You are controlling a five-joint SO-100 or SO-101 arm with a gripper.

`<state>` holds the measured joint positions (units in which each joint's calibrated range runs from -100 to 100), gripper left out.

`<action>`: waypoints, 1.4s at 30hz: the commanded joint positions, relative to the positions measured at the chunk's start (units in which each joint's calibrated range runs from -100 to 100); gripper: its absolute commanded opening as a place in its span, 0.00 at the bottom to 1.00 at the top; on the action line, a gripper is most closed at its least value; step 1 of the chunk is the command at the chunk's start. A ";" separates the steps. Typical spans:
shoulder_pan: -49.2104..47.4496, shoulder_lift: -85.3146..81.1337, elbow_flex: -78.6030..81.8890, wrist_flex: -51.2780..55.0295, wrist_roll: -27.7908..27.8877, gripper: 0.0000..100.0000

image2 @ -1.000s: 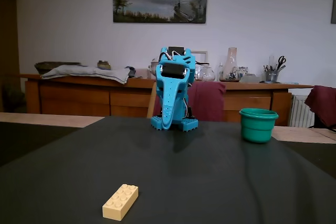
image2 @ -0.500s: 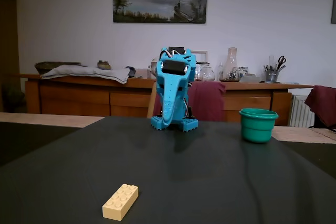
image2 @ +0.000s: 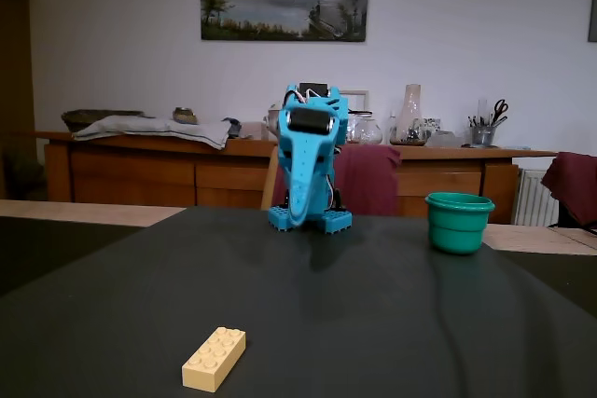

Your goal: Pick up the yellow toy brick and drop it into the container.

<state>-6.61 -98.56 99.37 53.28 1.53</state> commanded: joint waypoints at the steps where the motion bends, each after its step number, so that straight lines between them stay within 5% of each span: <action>1: -0.01 -0.43 -0.09 0.88 0.19 0.00; 12: 1.15 2.77 -19.94 6.21 5.31 0.00; 23: 1.08 47.80 -50.36 5.94 5.73 0.00; 30: 1.69 74.36 -71.84 5.59 18.49 0.00; 35: 2.78 77.73 -73.10 1.68 28.37 0.00; 42: 2.78 78.66 -70.85 -6.94 34.69 0.00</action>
<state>-4.16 -19.93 28.86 48.97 34.11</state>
